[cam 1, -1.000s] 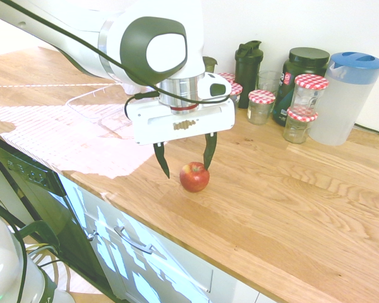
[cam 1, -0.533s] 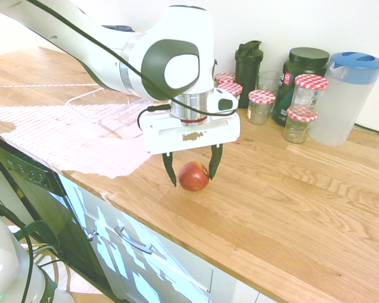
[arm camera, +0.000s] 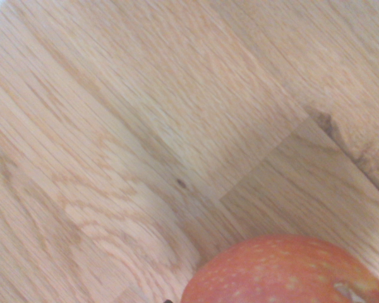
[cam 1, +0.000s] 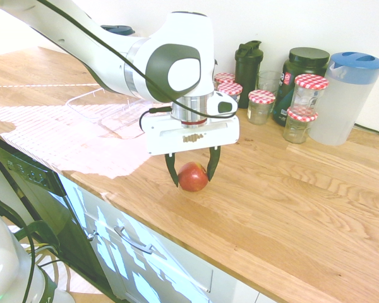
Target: Put the apple into the container
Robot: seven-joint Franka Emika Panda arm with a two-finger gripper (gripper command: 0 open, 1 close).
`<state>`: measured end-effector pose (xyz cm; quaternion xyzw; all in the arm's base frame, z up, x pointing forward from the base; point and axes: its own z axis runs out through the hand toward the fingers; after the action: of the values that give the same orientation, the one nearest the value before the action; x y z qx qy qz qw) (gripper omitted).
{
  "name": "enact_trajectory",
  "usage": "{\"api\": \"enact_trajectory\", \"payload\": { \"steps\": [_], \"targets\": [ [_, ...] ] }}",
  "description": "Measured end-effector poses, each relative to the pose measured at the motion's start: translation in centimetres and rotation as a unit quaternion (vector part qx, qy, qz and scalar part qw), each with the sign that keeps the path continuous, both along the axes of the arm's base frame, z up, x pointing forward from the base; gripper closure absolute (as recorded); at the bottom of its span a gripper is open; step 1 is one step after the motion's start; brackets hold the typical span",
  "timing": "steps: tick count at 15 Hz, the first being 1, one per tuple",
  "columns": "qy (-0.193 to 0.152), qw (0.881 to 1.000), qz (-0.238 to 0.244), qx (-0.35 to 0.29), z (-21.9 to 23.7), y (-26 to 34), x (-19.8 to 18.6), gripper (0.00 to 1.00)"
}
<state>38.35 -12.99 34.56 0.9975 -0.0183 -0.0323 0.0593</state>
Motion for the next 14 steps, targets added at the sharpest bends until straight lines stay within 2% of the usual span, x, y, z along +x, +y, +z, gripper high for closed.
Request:
{"api": "enact_trajectory", "payload": {
  "steps": [3, 5, 8, 11, 14],
  "targets": [
    [-0.001, 1.000, -0.003, -0.002, 0.1, 0.4, 0.2, 1.00],
    [-0.011, 1.000, -0.023, 0.011, 1.0, 0.7, 1.1, 1.00],
    [-0.038, 0.997, -0.052, 0.039, 7.7, 1.7, 4.2, 1.00],
    [-0.077, 0.993, -0.083, 0.034, 14.3, 8.9, 7.1, 1.00],
    [-0.099, 0.985, -0.141, 0.017, 16.3, 19.6, 9.0, 1.00]
  ]
}}
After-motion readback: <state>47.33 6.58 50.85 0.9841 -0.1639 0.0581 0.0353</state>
